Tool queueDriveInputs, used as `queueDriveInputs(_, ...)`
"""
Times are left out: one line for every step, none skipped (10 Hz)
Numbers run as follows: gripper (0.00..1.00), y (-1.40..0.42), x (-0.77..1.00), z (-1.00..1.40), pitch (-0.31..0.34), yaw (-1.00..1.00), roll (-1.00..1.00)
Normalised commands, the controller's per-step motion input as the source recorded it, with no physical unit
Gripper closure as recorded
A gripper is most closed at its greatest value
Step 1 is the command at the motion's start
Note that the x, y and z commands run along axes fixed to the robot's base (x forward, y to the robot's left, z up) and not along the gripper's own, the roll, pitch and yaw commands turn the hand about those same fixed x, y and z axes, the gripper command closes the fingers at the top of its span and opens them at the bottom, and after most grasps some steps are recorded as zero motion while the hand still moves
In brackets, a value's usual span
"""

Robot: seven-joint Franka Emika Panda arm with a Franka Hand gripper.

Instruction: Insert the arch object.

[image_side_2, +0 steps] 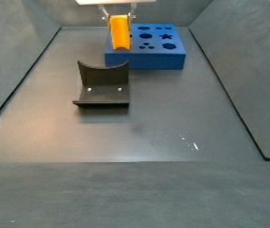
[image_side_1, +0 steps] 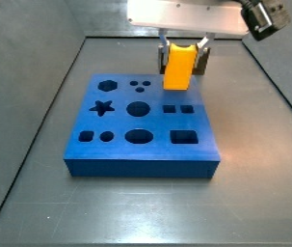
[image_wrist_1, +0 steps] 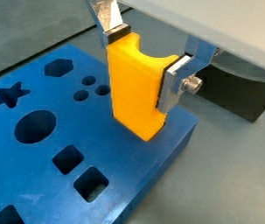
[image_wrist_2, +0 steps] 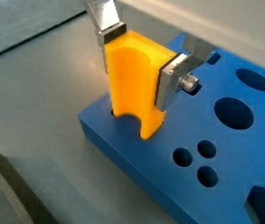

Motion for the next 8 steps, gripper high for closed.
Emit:
queueDriveInputs(1.00,0.00,-0.09,-0.30,-0.071,0.09,0.00)
queueDriveInputs(1.00,0.00,0.00,-0.31,-0.020,0.04,0.00)
queueDriveInputs(1.00,0.00,0.00,-0.31,-0.023,0.04,0.00)
queueDriveInputs(1.00,-0.01,0.00,-0.31,-0.027,0.03,0.00)
queueDriveInputs(1.00,-0.01,0.00,-0.19,-0.060,0.00,-0.04)
queueDriveInputs(1.00,0.00,-0.01,-0.06,-0.066,0.00,0.00)
queueDriveInputs(1.00,0.00,-0.01,-0.01,-0.060,0.00,-0.01)
queueDriveInputs(1.00,0.00,0.00,0.00,0.000,0.00,0.00)
